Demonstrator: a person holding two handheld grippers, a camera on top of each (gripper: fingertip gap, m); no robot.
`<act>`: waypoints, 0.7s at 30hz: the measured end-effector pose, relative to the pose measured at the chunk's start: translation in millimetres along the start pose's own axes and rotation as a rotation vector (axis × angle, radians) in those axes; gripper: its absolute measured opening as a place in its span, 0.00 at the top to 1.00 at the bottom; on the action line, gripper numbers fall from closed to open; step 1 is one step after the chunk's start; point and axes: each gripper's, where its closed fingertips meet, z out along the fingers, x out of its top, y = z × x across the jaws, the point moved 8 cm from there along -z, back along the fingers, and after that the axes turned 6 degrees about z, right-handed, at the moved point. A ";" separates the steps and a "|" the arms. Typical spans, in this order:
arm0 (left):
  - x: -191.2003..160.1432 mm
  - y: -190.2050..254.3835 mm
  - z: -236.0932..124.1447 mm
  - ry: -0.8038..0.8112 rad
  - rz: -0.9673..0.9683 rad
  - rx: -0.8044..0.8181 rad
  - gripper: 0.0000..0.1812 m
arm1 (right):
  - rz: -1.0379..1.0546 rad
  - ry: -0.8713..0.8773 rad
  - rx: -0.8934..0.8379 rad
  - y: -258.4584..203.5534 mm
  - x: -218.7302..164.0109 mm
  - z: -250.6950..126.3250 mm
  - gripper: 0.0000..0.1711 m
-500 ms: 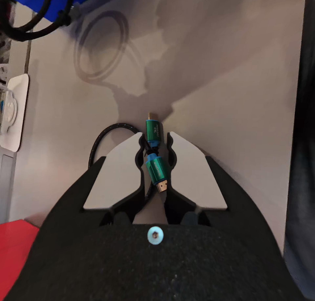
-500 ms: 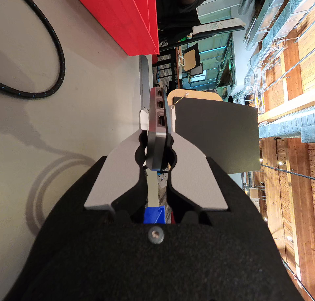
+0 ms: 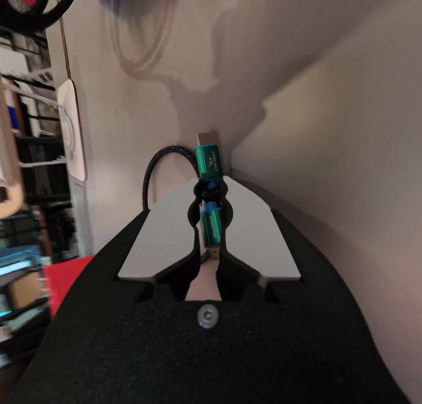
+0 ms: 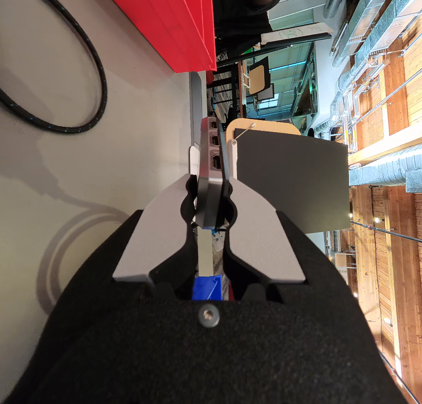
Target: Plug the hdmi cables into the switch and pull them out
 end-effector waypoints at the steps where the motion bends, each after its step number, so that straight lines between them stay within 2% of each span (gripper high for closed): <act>1: 1.6 -5.1 -4.3 0.041 -0.099 -0.042 0.93 | -0.006 0.000 -0.003 -0.6 0.1 -0.1 0.87; 4: 6.0 -35.8 -27.4 0.205 -0.451 -0.211 0.93 | -0.023 0.004 -0.009 -3.1 0.6 0.6 0.87; 7: 11.2 -75.9 -56.7 0.397 -0.813 -0.455 0.93 | -0.042 0.007 -0.005 -7.3 3.1 2.6 0.87; 10: 14.5 -105.3 -70.2 0.486 -1.056 -0.685 0.93 | -0.058 0.020 -0.006 -10.6 8.2 3.4 0.87; 15: 16.3 -121.5 -63.4 0.446 -1.259 -0.950 0.94 | -0.082 0.039 -0.010 -14.0 17.0 2.9 0.87; 21: 14.3 -127.1 -63.8 0.330 -1.203 -0.895 0.95 | -0.088 0.034 -0.010 -14.5 16.7 2.9 0.87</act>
